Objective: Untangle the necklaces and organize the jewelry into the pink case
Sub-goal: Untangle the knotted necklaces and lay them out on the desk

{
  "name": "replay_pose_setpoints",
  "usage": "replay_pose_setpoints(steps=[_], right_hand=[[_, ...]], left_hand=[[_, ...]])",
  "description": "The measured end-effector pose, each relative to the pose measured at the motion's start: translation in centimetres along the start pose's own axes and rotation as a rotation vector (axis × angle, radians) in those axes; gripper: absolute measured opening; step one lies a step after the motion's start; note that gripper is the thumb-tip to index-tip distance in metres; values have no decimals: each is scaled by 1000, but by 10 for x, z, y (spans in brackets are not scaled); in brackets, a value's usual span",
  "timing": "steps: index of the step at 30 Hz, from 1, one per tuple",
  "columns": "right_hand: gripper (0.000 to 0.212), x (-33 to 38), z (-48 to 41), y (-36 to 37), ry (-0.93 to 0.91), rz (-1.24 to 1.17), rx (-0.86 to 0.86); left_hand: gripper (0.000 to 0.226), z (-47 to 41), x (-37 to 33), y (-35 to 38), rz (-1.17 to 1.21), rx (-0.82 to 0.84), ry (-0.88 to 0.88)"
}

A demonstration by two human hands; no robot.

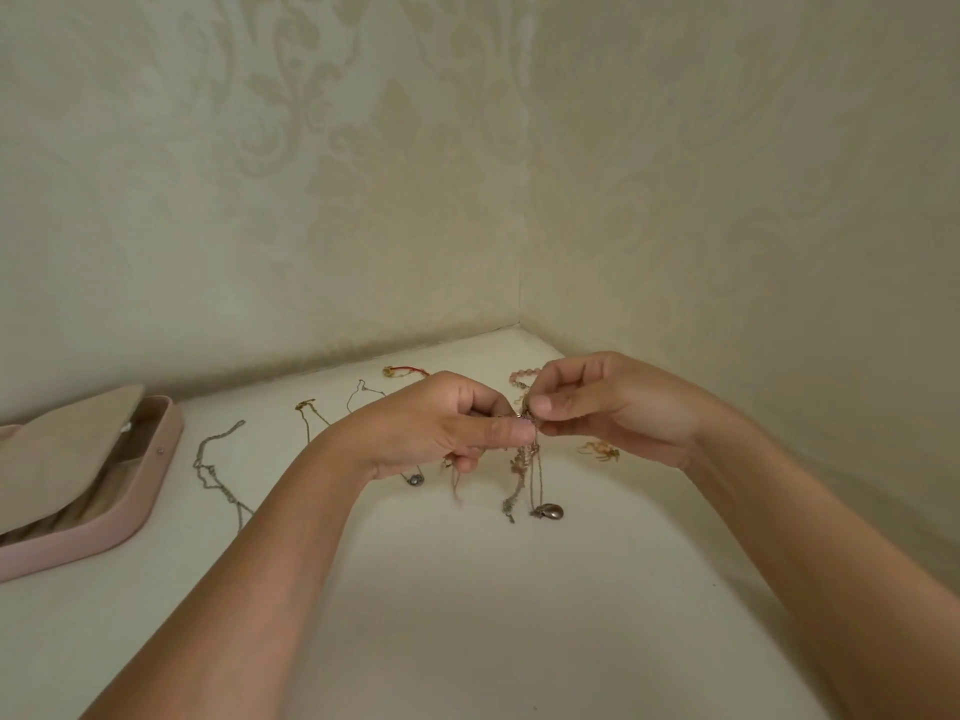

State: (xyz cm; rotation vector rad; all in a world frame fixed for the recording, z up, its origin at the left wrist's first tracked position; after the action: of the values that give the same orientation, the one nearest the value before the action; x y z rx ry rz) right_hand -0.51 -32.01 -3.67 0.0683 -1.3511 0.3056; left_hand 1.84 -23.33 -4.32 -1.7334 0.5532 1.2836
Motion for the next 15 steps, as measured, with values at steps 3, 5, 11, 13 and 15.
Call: replay_pose_setpoints(steps=[3, 5, 11, 13, 15], right_hand=[[8, -3, -4, 7, -5, -95, 59], [18, -3, -7, 9, -22, -129, 59], [18, 0, -9, 7, -74, -80, -14], [16, 1, -9, 3, -93, -32, -65], [17, 1, -9, 2, -91, 20, -98]], left_hand=[[29, 0, -1, 0, -3, -7, 7], [22, -1, -3, -5, 28, -53, 32], [11, -1, -5, -25, 76, -218, 93], [2, 0, -7, -30, 30, -266, 97], [8, -1, -6, -34, -21, -311, 105]])
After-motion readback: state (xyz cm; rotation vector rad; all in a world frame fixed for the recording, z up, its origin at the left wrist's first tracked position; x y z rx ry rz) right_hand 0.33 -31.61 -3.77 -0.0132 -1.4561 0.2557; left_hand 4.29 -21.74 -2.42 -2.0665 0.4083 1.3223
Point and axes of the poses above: each hand's wrist, its own z-axis away from the middle knuckle, its own y-axis out of the palm, x = y × z, the point moved 10 cm from there along -z, towards the middle knuckle, and after that the axes turned 10 degrees about y, right-handed, at the moved point
